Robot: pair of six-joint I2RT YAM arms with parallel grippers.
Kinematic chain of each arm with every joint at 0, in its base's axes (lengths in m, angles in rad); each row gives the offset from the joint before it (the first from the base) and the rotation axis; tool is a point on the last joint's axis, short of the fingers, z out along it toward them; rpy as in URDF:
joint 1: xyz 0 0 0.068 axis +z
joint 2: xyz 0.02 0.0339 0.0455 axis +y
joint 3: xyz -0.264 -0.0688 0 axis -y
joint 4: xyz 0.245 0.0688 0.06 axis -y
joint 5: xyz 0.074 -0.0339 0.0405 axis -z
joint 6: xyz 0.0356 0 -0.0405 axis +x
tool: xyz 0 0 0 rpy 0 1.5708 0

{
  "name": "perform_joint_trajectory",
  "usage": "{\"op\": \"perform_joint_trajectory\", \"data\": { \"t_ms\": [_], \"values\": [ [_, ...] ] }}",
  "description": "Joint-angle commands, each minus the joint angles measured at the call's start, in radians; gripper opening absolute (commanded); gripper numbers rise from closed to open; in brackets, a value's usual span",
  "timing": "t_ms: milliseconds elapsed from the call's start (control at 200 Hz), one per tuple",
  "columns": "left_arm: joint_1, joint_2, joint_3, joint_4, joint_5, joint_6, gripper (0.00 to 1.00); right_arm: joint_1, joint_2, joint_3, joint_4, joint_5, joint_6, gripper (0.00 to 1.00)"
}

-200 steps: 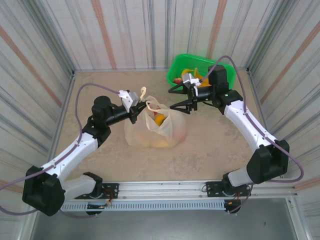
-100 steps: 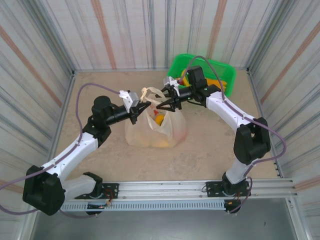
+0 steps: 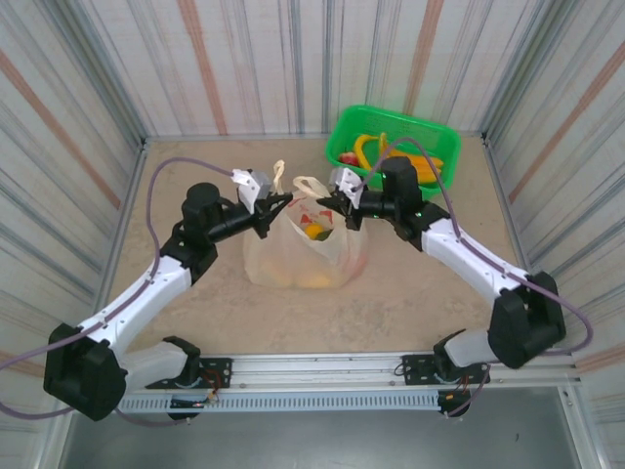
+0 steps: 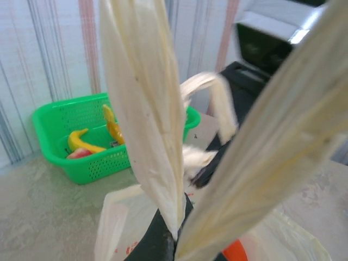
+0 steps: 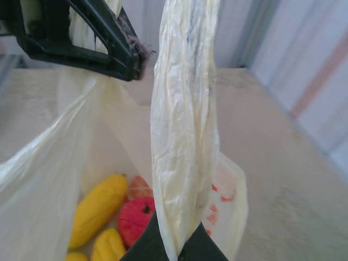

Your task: Place the fake fruits into the plastic bag and tie a complex knot

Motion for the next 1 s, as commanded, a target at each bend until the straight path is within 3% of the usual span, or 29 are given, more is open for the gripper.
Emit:
{"op": "perform_joint_trajectory", "data": {
  "t_ms": [0, 100, 215, 441, 706, 857, 992],
  "values": [
    [-0.015, 0.056, 0.179, -0.280, -0.016, -0.048, 0.00, 0.061, -0.097, -0.073, 0.182, 0.130, -0.054, 0.00],
    [-0.023, 0.126, 0.259, -0.388, 0.144, -0.043, 0.00, 0.088, -0.110, -0.070, 0.157, 0.167, -0.091, 0.00],
    [-0.042, 0.170, 0.303, -0.499, 0.158, -0.027, 0.00, 0.100, -0.129, -0.083, 0.167, 0.197, -0.136, 0.00],
    [-0.050, 0.180, 0.325, -0.564, 0.229, -0.013, 0.00, 0.110, -0.117, -0.067, 0.144, 0.215, -0.192, 0.00],
    [-0.050, 0.157, 0.284, -0.460, 0.281, -0.081, 0.39, 0.134, -0.093, -0.072, 0.120, 0.184, -0.231, 0.00],
    [-0.050, 0.166, 0.277, -0.420, 0.321, -0.099, 0.50, 0.157, -0.069, -0.066, 0.100, 0.211, -0.233, 0.00],
    [-0.050, 0.150, 0.252, -0.370, 0.331, -0.119, 0.52, 0.165, -0.054, -0.067, 0.101, 0.253, -0.223, 0.00]
  ]
}}
